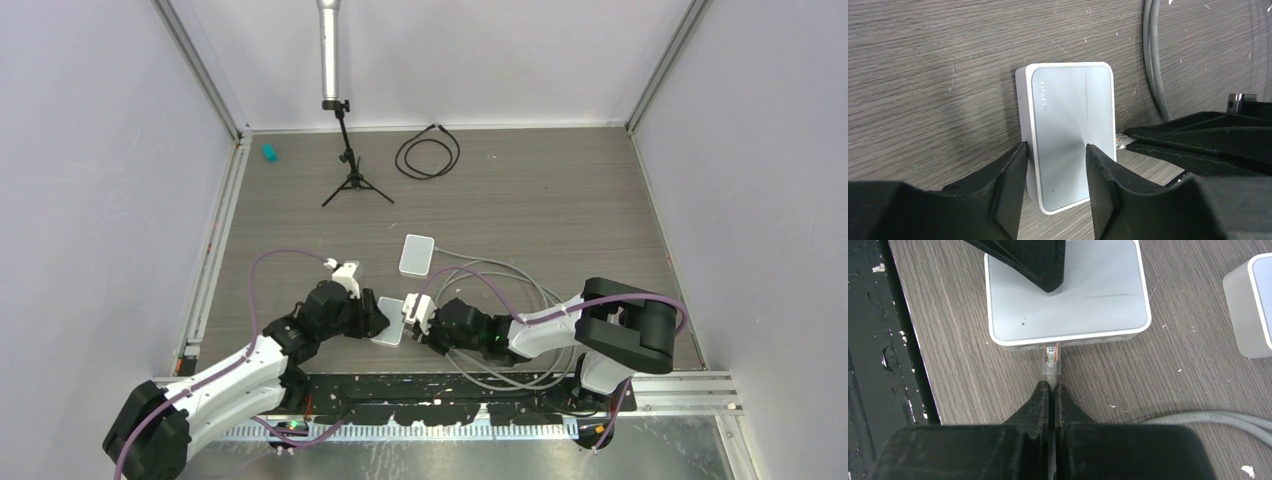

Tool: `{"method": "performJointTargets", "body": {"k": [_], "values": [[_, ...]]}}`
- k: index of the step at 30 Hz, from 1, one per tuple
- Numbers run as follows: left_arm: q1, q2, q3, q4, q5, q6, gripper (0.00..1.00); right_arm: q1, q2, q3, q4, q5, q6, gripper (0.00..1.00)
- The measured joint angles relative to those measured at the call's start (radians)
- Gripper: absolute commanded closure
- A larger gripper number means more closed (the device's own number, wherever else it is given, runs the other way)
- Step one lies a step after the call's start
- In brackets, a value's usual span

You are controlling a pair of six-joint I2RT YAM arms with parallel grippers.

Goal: Insert the plug into the switch port
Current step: Insert the connector into the switch port.

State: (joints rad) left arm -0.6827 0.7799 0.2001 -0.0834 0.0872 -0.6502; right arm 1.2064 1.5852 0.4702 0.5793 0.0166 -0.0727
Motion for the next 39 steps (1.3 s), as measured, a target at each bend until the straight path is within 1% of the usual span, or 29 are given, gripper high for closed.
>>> {"method": "performJointTargets", "body": {"k": [9, 16, 23, 28, 32, 39], "values": [[0.003, 0.023, 0.000, 0.023, 0.012, 0.005, 0.55, 0.000, 0.000, 0.031, -0.053, -0.003, 0.000, 0.99], [0.003, 0.054, 0.000, 0.054, 0.015, 0.023, 0.56, 0.000, 0.000, 0.086, -0.160, -0.003, 0.000, 0.99], [-0.010, 0.058, 0.000, 0.057, 0.004, 0.038, 0.57, 0.003, -0.001, 0.119, -0.222, 0.009, 0.000, 0.99], [-0.057, 0.065, 0.002, 0.066, -0.043, 0.048, 0.58, 0.006, -0.001, 0.152, -0.284, 0.021, 0.001, 0.99], [-0.103, 0.104, 0.011, 0.101, -0.096, 0.046, 0.59, 0.009, 0.000, 0.173, -0.330, 0.036, 0.006, 1.00], [-0.170, 0.169, 0.013, 0.191, -0.200, 0.018, 0.60, 0.012, 0.006, 0.179, -0.340, 0.061, 0.041, 0.99]]}}
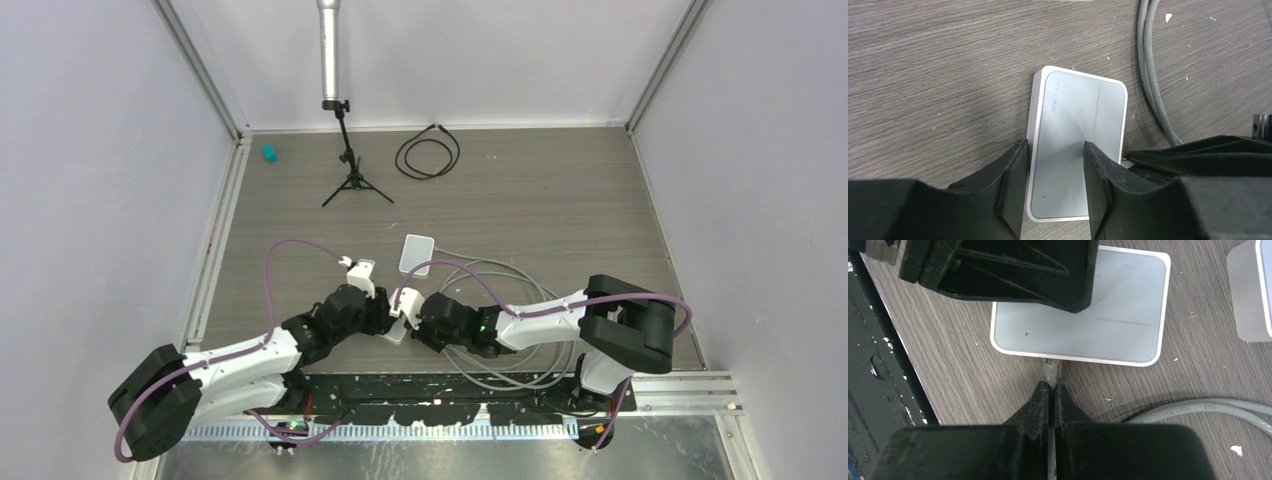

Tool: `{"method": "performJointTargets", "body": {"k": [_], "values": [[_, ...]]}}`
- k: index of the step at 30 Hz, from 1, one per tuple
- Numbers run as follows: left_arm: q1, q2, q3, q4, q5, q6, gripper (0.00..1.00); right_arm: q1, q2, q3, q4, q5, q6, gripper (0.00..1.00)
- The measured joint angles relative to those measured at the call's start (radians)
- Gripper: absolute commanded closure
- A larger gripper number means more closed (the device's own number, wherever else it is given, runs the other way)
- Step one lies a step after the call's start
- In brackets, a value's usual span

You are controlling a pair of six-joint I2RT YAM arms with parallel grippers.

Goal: Insert the plug into the switch port
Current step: Insert the connector into the switch port.

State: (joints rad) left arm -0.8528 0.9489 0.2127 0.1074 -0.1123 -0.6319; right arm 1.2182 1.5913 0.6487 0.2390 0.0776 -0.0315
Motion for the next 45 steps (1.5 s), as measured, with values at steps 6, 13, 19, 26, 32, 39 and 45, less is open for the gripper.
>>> {"method": "performJointTargets", "body": {"k": [6, 13, 19, 26, 32, 39, 45], "values": [[-0.023, 0.006, -0.001, 0.016, -0.042, -0.023, 0.60, 0.003, 0.001, 0.000, 0.003, 0.016, 0.022, 0.99], [-0.031, -0.030, -0.022, 0.014, -0.062, -0.042, 0.54, 0.003, 0.002, 0.000, 0.006, 0.018, 0.026, 0.99], [-0.062, -0.122, -0.018, -0.095, -0.076, -0.032, 0.22, 0.002, 0.006, -0.002, 0.036, 0.016, 0.009, 0.95], [-0.060, -0.272, 0.066, -0.293, -0.130, 0.013, 0.09, -0.005, 0.005, -0.016, 0.101, 0.028, 0.040, 0.62], [0.000, -0.329, 0.174, -0.374, -0.185, 0.065, 0.07, -0.010, -0.029, -0.051, 0.062, 0.046, 0.122, 0.34], [0.010, -0.401, 0.180, -0.468, -0.211, 0.063, 0.07, -0.010, -0.211, -0.081, 0.008, 0.105, 0.229, 0.34], [0.010, -0.510, 0.128, -0.537, -0.191, 0.002, 0.10, -0.010, -0.389, -0.104, -0.030, 0.123, 0.311, 0.34]]}}
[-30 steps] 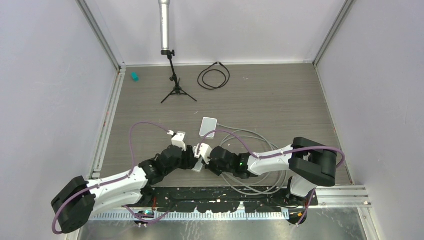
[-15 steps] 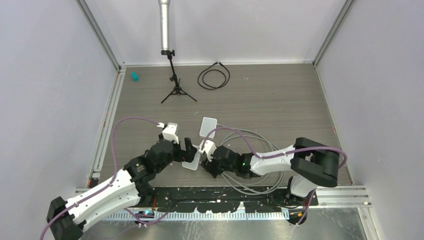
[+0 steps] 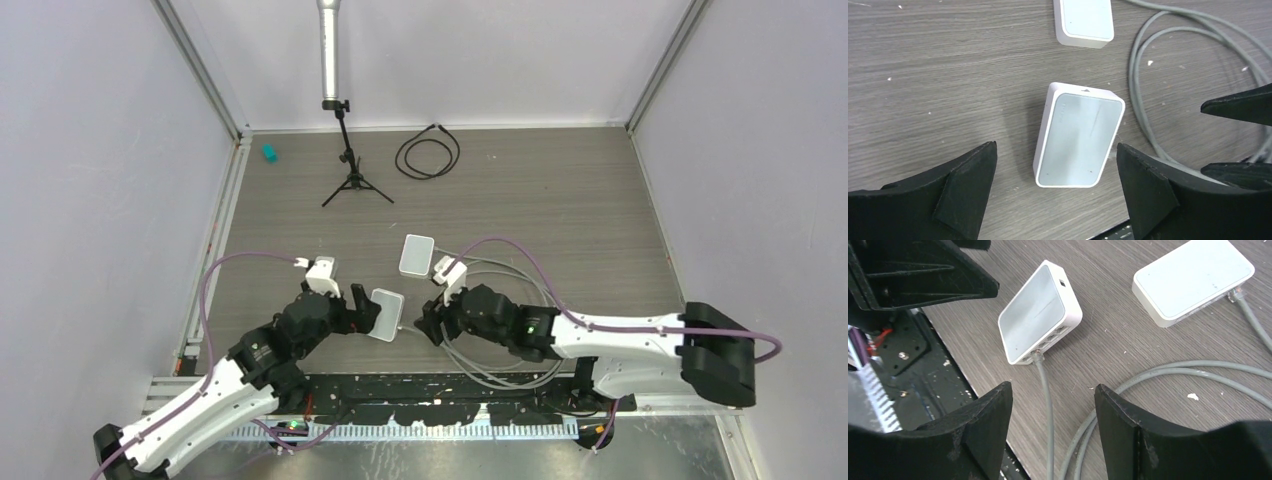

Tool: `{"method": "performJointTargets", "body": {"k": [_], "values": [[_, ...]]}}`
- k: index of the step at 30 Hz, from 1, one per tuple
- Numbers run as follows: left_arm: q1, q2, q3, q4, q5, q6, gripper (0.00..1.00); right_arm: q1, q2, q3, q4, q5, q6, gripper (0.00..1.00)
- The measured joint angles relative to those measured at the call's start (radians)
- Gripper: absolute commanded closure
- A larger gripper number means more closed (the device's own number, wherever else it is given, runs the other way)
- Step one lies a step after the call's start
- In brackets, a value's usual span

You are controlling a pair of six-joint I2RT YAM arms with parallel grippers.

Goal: Insert the plug into the switch port
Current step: Insert the connector into the switch port.

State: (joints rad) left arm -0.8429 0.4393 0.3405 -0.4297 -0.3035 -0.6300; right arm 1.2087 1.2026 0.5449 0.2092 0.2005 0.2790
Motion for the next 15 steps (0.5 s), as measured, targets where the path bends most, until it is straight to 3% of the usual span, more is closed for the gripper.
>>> {"method": "performJointTargets", "body": {"k": [5, 9, 15], "values": [[0.000, -0.125, -0.005, -0.059, 0.017, -0.063, 0.10, 0.000, -0.135, -0.029, -0.041, 0.019, 0.075, 0.33], [0.000, -0.198, -0.003, -0.120, 0.016, -0.105, 0.10, 0.000, -0.213, -0.031, -0.138, 0.131, 0.192, 0.26], [0.000, -0.184, 0.000, -0.153, 0.016, -0.127, 0.09, -0.040, -0.184, 0.117, -0.506, 0.333, 0.381, 0.20]]}}
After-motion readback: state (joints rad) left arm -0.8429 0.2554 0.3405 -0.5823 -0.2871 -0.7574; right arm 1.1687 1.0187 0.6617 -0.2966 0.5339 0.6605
